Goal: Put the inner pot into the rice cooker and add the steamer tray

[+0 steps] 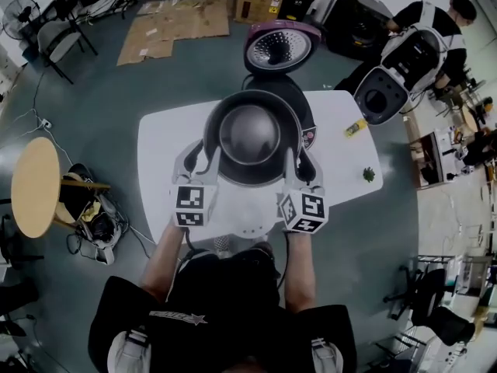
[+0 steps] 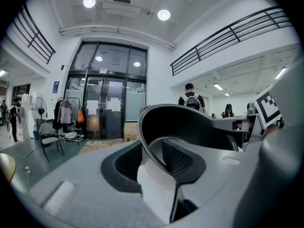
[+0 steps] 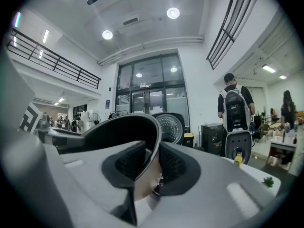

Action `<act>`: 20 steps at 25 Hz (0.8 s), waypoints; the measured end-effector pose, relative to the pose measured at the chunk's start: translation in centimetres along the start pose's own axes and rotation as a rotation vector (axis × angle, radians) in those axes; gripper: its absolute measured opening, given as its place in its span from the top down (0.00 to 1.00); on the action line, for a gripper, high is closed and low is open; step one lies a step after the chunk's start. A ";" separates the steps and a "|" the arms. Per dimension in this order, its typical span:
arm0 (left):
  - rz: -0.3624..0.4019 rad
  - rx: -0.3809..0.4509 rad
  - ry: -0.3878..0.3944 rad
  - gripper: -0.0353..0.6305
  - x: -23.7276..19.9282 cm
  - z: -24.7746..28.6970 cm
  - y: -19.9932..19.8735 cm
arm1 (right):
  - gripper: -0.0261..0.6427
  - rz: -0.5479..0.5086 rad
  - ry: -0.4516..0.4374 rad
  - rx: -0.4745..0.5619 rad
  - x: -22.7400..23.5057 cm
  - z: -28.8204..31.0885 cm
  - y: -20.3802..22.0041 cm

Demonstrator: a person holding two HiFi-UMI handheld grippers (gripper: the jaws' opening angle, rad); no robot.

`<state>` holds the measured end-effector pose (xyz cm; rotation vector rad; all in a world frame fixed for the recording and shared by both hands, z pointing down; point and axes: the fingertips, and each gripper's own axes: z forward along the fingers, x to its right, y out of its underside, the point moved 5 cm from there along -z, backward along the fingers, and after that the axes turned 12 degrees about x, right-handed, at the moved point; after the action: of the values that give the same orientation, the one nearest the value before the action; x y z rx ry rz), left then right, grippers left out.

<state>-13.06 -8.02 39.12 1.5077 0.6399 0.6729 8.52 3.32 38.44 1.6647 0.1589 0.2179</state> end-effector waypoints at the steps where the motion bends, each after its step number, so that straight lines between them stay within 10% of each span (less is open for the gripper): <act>1: -0.001 0.006 0.009 0.73 0.6 0.4 -0.2 | 0.82 -0.002 0.006 0.007 0.7 -0.2 -0.3; 20: 0.025 0.028 -0.006 0.73 7.9 8.5 -2.2 | 0.82 -0.003 -0.017 0.042 11.4 3.2 -2.1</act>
<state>-1.47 -7.76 36.95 1.5451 0.6293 0.6806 20.35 3.12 36.65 1.7076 0.1545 0.1990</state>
